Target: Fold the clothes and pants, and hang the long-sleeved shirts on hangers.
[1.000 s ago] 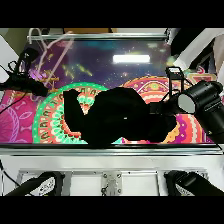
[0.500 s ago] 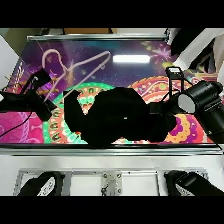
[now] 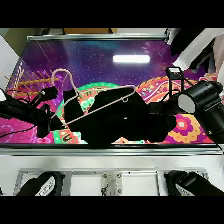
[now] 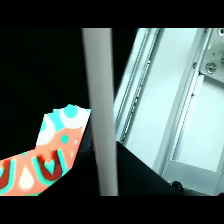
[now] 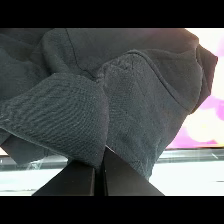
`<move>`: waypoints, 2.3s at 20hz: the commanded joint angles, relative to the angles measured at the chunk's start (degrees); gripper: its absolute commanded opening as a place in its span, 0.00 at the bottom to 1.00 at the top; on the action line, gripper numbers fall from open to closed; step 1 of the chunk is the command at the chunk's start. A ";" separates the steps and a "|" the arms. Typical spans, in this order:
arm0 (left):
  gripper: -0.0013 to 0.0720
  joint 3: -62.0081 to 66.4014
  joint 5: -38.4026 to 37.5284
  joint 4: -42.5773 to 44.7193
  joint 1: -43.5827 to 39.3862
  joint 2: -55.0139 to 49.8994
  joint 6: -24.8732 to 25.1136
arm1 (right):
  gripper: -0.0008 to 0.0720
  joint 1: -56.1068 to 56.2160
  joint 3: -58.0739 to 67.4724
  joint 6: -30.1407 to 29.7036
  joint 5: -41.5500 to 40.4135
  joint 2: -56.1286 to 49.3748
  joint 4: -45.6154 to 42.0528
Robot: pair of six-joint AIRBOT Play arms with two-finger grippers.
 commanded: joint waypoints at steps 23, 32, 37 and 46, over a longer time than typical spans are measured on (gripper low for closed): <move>0.04 -3.43 20.22 -7.78 -20.65 -16.68 0.92 | 0.04 -0.02 8.11 -10.73 8.17 -0.02 0.44; 0.04 -3.41 21.94 -8.72 -20.68 -16.68 4.00 | 0.04 0.09 10.36 -12.52 1.29 -0.02 3.21; 0.04 -3.41 18.95 -8.66 -20.68 -16.68 5.42 | 0.04 0.09 10.36 -12.57 -3.06 -1.29 0.42; 0.04 -3.41 18.93 -8.68 -20.68 -16.68 5.42 | 0.04 9.84 10.36 -15.96 -10.56 -3.39 2.40</move>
